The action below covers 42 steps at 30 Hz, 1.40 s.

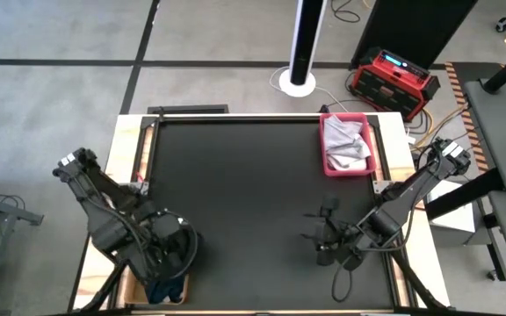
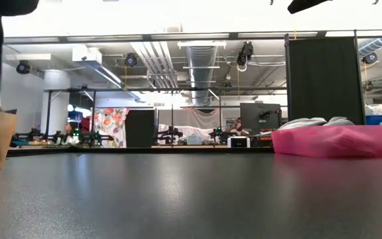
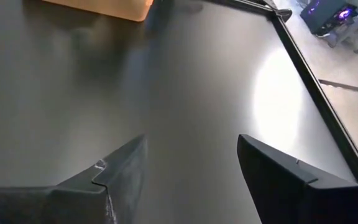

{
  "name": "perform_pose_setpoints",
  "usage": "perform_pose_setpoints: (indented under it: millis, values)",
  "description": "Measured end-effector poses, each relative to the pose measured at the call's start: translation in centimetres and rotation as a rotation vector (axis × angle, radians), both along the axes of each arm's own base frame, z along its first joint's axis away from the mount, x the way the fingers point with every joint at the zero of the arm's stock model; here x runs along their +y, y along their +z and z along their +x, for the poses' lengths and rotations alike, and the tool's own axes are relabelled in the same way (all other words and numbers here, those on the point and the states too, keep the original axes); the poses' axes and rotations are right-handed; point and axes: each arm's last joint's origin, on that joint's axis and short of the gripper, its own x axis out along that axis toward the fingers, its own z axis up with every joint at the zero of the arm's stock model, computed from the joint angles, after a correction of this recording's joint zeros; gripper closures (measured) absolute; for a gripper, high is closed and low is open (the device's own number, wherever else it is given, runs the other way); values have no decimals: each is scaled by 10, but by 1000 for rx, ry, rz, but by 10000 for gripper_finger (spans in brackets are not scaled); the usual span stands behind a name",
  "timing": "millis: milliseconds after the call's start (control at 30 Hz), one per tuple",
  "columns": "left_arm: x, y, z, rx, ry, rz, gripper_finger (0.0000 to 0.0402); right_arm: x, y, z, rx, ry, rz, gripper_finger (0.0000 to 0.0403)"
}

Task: Sort towels by color in basket
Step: Put the black kitchen towel into the orange bin

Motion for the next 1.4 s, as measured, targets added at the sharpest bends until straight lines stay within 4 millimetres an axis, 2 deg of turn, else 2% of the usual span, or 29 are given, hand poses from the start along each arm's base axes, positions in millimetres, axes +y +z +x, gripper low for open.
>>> perform_pose_setpoints:
  millis: [367, 767, 867, 1100, 1200, 1400]
  values:
    - [-9, -50, -5, 369, 138, -89, 401, 1, 1, 2, -15, 12, -6, 167]
    - [-6, -71, -16, 593, 302, -149, 401, 0, 2, 3, -21, 15, -8, 167]
    - [-6, -76, -15, 559, 274, -131, 401, 1, 1, 4, -28, 24, -11, 170]
    - [-6, -80, 5, 314, 148, -98, 401, 1, 1, 4, -27, 25, -13, 166]
    - [-4, -85, 9, 304, 131, -88, 401, 1, 1, 4, -32, 25, -9, 163]
    - [0, -108, 7, 316, 132, -69, 401, 1, 0, 4, -36, 27, -7, 170]
